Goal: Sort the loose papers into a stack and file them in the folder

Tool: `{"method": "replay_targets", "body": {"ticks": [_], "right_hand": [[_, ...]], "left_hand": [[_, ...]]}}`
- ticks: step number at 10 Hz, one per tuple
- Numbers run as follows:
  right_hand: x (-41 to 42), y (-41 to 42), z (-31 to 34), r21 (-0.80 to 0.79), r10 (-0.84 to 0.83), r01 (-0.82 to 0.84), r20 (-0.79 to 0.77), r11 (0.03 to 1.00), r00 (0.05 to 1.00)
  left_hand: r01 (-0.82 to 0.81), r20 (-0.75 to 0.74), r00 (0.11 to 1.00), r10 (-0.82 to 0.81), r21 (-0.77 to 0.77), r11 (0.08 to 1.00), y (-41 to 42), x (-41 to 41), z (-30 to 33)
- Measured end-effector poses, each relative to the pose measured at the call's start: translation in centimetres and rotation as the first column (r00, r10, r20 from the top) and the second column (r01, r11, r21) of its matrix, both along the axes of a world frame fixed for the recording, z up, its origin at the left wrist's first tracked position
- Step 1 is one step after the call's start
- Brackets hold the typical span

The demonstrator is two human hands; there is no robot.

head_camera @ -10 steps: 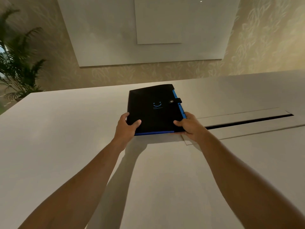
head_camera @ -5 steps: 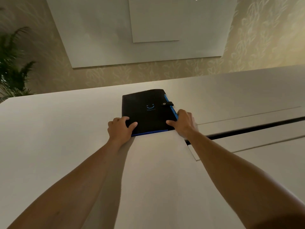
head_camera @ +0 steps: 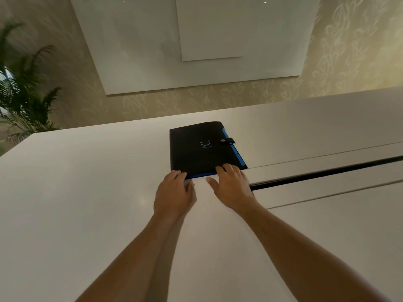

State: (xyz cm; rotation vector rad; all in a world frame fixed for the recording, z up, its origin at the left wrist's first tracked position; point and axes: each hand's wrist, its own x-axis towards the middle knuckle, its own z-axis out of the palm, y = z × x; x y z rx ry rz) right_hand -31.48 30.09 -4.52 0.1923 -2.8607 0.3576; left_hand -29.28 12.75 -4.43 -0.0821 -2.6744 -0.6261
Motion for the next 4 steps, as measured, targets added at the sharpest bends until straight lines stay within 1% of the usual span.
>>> {"method": "replay_targets", "body": {"ticks": [2,3,4], "right_hand": [[-0.2,0.2,-0.5,-0.019,0.031,-0.03,0.087,0.999,0.996],[0.0,0.4,-0.1,0.009,0.025,-0.025,-0.009,1.0,1.0],[1.6,-0.1,0.2,0.04,0.037,-0.032,-0.114,0.999,0.993]], "left_hand": [[0.033,0.115,0.993,-0.028,-0.047,0.998,-0.3,-0.4,0.0],[0.026,0.113,0.993,-0.023,-0.024,0.999,-0.4,-0.1,0.4],[0.036,0.037,0.999,-0.033,-0.089,0.995,-0.3,1.2,0.6]]}}
